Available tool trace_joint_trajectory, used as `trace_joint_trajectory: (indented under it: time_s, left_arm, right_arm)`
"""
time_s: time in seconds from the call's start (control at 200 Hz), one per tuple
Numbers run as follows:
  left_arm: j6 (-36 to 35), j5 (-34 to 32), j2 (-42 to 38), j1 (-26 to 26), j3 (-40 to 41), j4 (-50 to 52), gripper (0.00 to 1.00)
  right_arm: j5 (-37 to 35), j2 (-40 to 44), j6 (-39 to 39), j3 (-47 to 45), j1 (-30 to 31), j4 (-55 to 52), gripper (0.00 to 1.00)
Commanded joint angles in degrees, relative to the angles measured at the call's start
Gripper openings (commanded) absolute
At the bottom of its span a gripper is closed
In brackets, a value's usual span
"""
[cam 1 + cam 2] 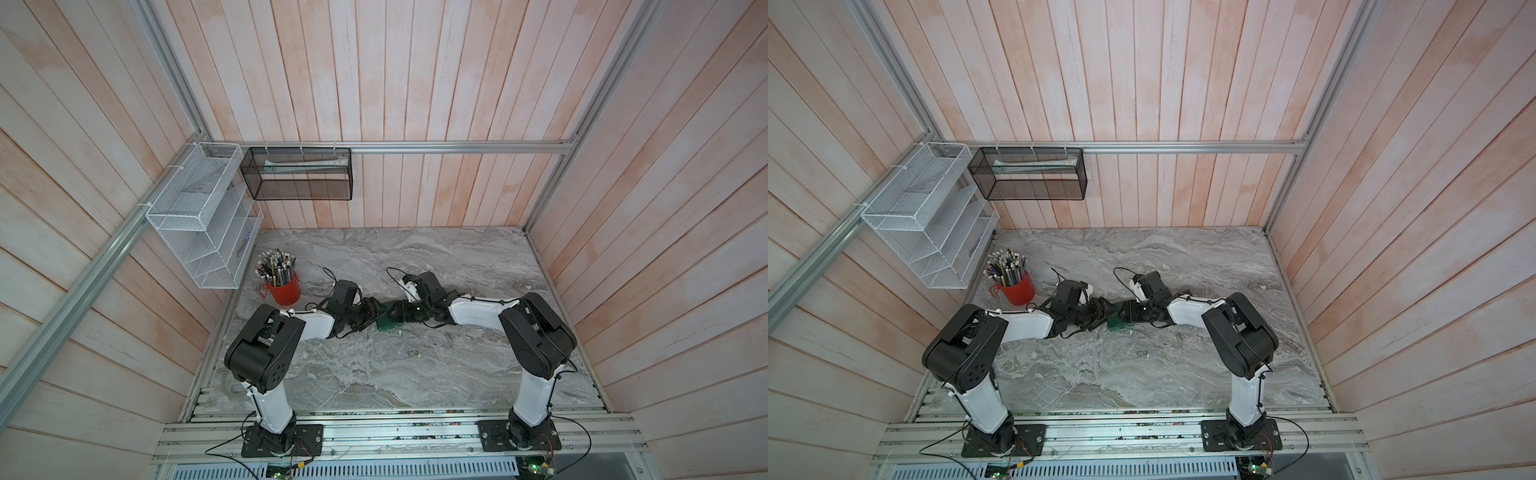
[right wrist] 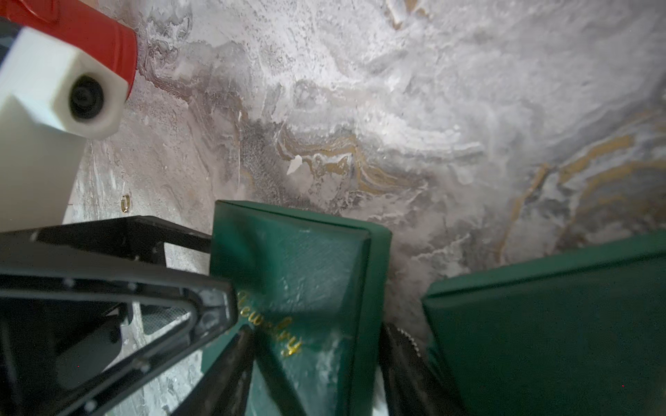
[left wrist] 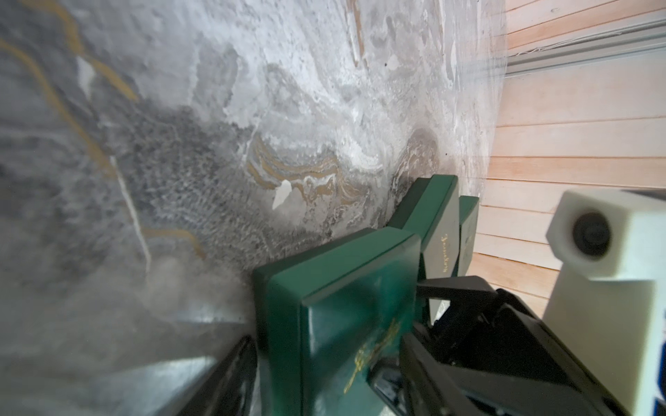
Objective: Take the rings out of the lift-off lid box
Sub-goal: Close the lid on the jewelry box, then reset both arms
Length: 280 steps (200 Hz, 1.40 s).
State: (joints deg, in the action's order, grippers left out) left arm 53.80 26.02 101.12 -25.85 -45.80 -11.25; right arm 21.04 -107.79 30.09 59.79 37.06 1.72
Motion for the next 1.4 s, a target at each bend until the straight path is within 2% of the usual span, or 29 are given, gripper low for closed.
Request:
trace_joint_trajectory:
  time_s: [0.0, 0.17, 0.305, 0.405, 0.5, 0.59, 0.665, 0.695, 0.75, 0.825, 0.925, 0.97, 1.02, 1.065, 1.14, 1.235, 1.395]
  left_arm:
    - [-3.85, -4.30, -3.42, 0.25, -1.81, 6.27, 0.77]
    - [-7.13, -8.48, -9.34, 1.97, -1.61, 7.20, 1.00]
    - [-9.80, -12.04, -13.64, 3.54, -1.70, 8.62, 1.00]
    - [-12.95, -17.54, -17.24, 5.52, -0.87, 9.98, 1.00]
    - [-17.66, -26.21, -21.79, 7.82, 2.00, 8.26, 1.00]
    - [-23.10, -33.75, -26.68, 10.48, 6.35, 3.00, 1.00]
    - [-28.26, -42.35, -29.91, 11.35, 10.52, -3.15, 1.00]
    - [-29.81, -44.29, -30.93, 11.97, 11.81, -4.99, 1.00]
    - [-32.66, -47.11, -32.07, 13.07, 14.12, -8.79, 1.00]
    - [-35.25, -49.32, -32.60, 14.40, 16.91, -13.14, 1.00]
    - [-37.04, -51.05, -31.20, 16.71, 20.83, -19.36, 1.00]
    - [-35.85, -49.65, -31.49, 18.35, 19.73, -15.73, 1.00]
    - [-36.59, -51.42, -31.68, 18.63, 20.91, -18.08, 1.00]
    - [-38.51, -50.99, -32.42, 18.81, 22.11, -19.95, 1.00]
    - [-41.17, -50.35, -32.11, 19.03, 25.26, -26.24, 1.00]
    - [-42.45, -50.58, -29.81, 19.27, 26.50, -28.95, 1.00]
    - [-45.58, -50.51, -25.30, 19.52, 29.01, -37.52, 1.00]
  right_arm:
    - [-2.29, 0.58, -1.33, 0.97, 0.51, -4.25, 0.60]
    - [-5.02, 6.45, -2.79, 3.17, 0.32, -5.66, 0.69]
    - [-8.45, 11.37, -1.87, 2.50, -1.46, -5.70, 0.75]
    - [-13.39, 16.65, -2.22, -0.66, -4.15, -3.80, 0.80]
    - [-23.01, 22.72, -3.30, -5.15, -6.55, -0.44, 0.85]
    - [-35.63, 29.53, -5.73, -12.72, -8.76, 8.19, 0.89]
    - [-41.76, 34.87, -8.28, -20.02, -11.42, 17.84, 0.94]
    - [-43.48, 36.38, -9.60, -23.23, -12.58, 22.09, 0.97]
    - [-47.49, 38.34, -11.48, -26.79, -14.70, 26.27, 0.98]
    - [-51.99, 39.23, -12.47, -30.57, -17.92, 30.52, 0.98]
    - [-54.41, 38.61, -13.51, -36.78, -22.22, 37.65, 0.98]
    - [-55.20, 37.84, -14.41, -38.95, -23.67, 41.73, 0.98]
    - [-55.73, 37.14, -14.07, -39.65, -25.17, 44.28, 0.98]
    - [-55.07, 37.21, -17.26, -38.82, -25.68, 43.41, 0.98]
    - [-55.46, 35.36, -22.85, -39.27, -25.73, 47.89, 0.98]
    - [-60.85, 33.06, -22.03, -39.63, -26.16, 48.95, 0.98]
    - [-57.87, 35.54, -22.79, -44.14, -27.87, 51.16, 0.98]
